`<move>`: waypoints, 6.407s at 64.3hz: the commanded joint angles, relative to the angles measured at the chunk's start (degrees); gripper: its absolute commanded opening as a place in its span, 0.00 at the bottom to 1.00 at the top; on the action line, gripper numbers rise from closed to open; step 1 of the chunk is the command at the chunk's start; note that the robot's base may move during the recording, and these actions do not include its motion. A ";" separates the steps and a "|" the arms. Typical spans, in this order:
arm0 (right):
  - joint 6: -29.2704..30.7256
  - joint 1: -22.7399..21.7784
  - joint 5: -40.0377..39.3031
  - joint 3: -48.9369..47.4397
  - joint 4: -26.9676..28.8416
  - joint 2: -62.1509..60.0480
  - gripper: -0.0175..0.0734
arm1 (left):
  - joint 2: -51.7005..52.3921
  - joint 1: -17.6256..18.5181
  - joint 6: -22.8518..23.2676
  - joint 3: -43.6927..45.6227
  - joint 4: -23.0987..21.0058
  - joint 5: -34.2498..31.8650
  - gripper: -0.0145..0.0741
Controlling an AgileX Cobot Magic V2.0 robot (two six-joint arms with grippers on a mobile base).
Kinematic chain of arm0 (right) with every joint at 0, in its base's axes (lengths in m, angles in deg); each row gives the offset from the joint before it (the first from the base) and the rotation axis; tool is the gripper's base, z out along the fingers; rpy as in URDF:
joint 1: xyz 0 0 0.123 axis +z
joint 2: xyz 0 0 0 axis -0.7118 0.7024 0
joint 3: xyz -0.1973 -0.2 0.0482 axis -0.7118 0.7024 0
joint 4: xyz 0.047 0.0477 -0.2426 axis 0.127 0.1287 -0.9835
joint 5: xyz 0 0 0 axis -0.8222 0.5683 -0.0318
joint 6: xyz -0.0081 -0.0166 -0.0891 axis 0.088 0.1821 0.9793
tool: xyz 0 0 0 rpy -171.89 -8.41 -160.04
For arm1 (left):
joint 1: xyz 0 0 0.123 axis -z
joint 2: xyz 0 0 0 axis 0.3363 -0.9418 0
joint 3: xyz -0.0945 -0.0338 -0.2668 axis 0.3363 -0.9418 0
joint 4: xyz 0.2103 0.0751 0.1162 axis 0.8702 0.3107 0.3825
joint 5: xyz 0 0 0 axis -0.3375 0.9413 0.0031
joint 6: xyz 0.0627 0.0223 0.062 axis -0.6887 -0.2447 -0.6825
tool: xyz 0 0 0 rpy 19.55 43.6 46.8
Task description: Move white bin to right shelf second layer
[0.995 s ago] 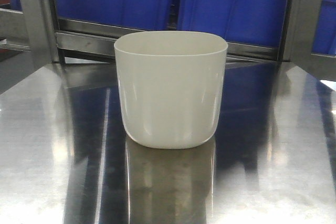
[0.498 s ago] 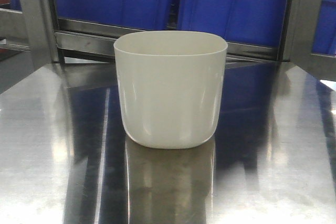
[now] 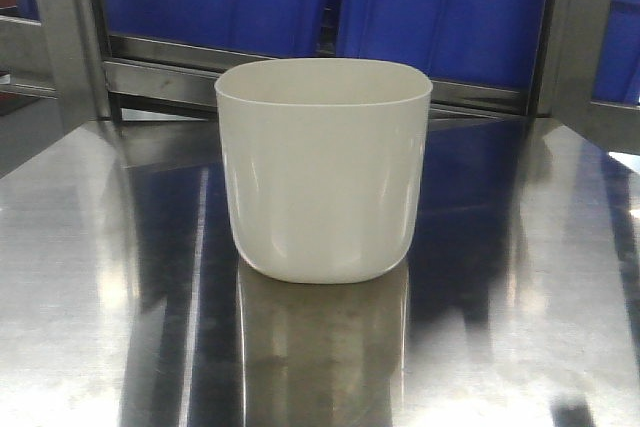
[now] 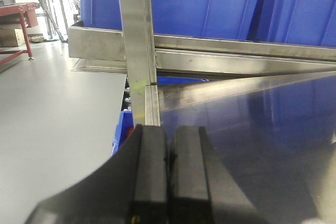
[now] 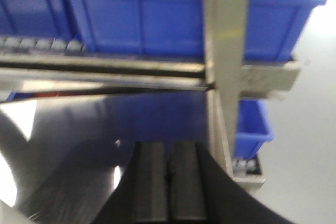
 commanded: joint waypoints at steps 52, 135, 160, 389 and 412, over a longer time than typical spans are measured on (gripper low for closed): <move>0.06 23.50 14.02 -22.01 1.07 25.43 0.70 | 0.80 0.21 0.20 -2.11 -0.31 -4.81 0.26; 0.01 25.13 22.40 -22.01 4.93 33.54 0.70 | 0.80 0.21 0.20 -2.11 -0.31 -4.81 0.26; 0.01 25.13 22.28 -22.01 4.99 37.90 0.64 | 0.80 0.21 0.20 -2.11 -0.31 -4.81 0.26; -0.16 4.92 0.61 20.17 -5.46 -29.80 0.23 | 0.80 0.21 0.20 -2.11 -0.31 -4.81 0.26; -0.16 4.92 0.61 20.17 -5.46 -29.80 0.23 | 0.80 0.21 0.20 -2.11 -0.31 -4.81 0.26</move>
